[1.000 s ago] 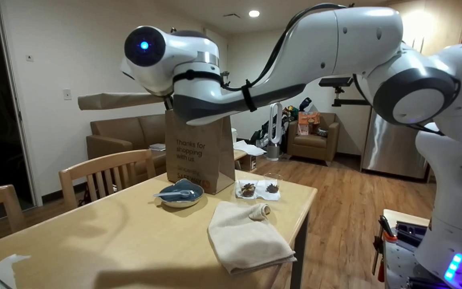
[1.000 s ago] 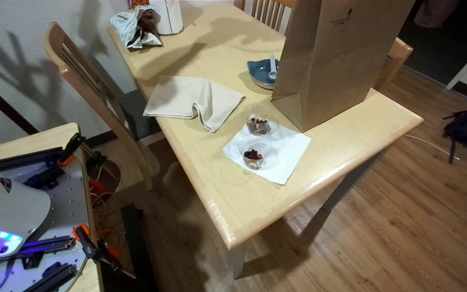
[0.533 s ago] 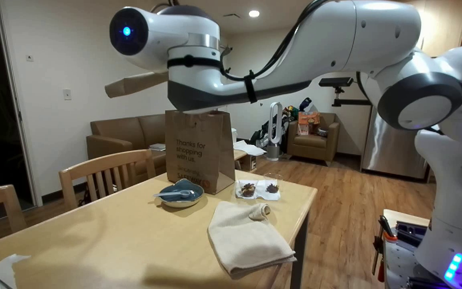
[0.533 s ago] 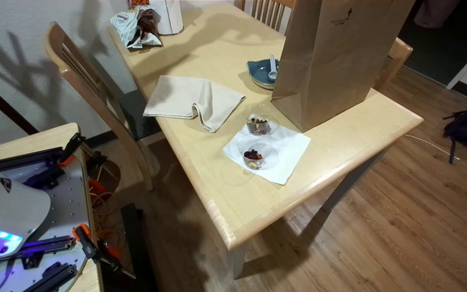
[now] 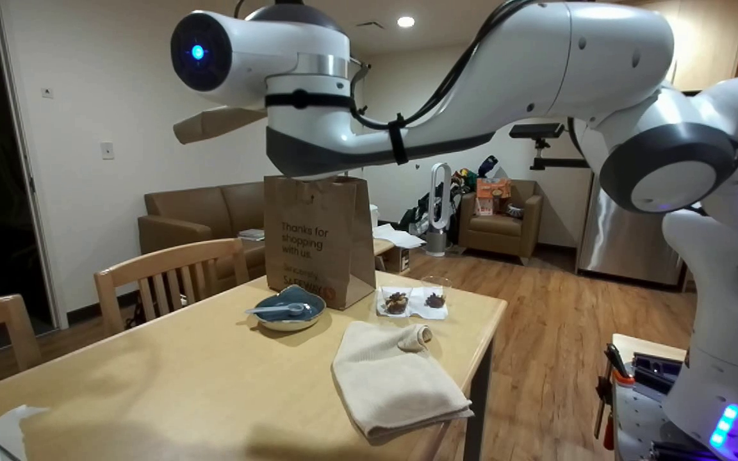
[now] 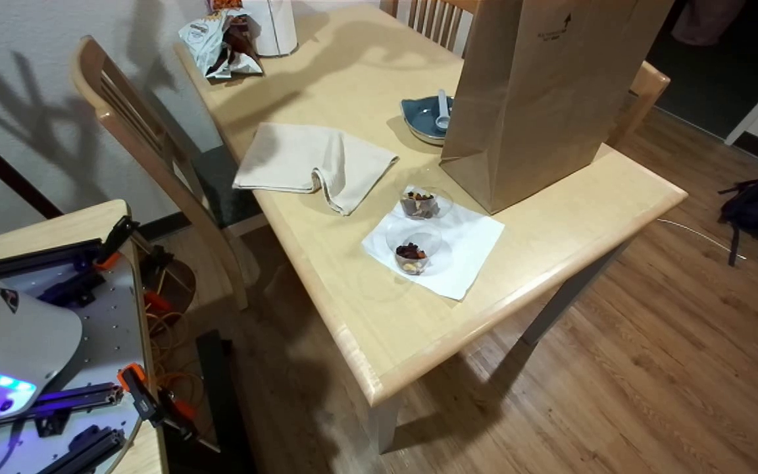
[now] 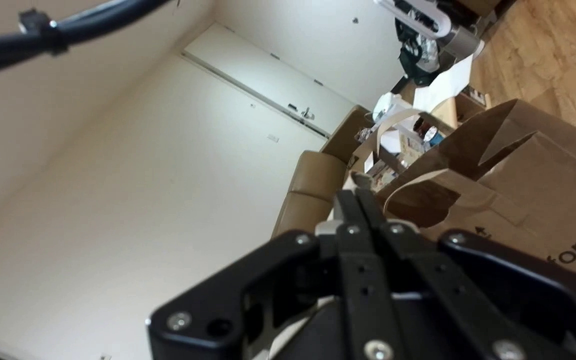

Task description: Place the paper towel core and place it in the paper bag

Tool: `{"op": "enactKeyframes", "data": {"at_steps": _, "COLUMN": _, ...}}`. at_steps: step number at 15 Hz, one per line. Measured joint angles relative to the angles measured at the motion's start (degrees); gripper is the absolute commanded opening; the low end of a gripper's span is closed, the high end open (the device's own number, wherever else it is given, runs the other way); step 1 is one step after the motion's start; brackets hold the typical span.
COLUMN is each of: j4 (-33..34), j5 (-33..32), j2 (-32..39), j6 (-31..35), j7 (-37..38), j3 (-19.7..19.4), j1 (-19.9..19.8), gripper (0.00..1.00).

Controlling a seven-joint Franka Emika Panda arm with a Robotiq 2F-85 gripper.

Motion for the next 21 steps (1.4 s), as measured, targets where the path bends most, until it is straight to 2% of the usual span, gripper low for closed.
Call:
{"op": "enactKeyframes", "data": {"at_steps": 6, "j4": 0.8, "j5": -3.0, "j2": 1.3, "j6": -16.6, "j7": -0.1, "j3": -4.7, "j1": 1.1, "gripper": 0.01}}
{"op": "enactKeyframes", "data": {"at_steps": 9, "j4": 0.9, "j5": -4.6, "j2": 1.5, "j6": -24.2, "j7": -3.0, "j3": -6.9, "j1": 1.2, "gripper": 0.01}}
{"op": "enactKeyframes", "data": {"at_steps": 12, "j4": 3.3, "j5": -12.8, "j2": 1.1, "j6": -33.7, "j7": -4.4, "j3": -2.0, "j1": -1.5, "gripper": 0.02}}
{"op": "enactKeyframes", "data": {"at_steps": 14, "j4": 5.3, "j5": -14.8, "j2": 1.1, "j6": -35.0, "j7": -4.0, "j3": 0.3, "j1": -3.1, "gripper": 0.02}}
{"op": "enactKeyframes", "data": {"at_steps": 18, "j4": 5.8, "j5": -14.8, "j2": 1.2, "j6": -35.2, "j7": -4.4, "j3": 0.9, "j1": -3.4, "gripper": 0.01}}
{"op": "enactKeyframes", "data": {"at_steps": 21, "j4": 5.3, "j5": -13.2, "j2": 1.2, "j6": -36.9, "j7": -9.1, "j3": 1.0, "j1": -3.7, "gripper": 0.01}}
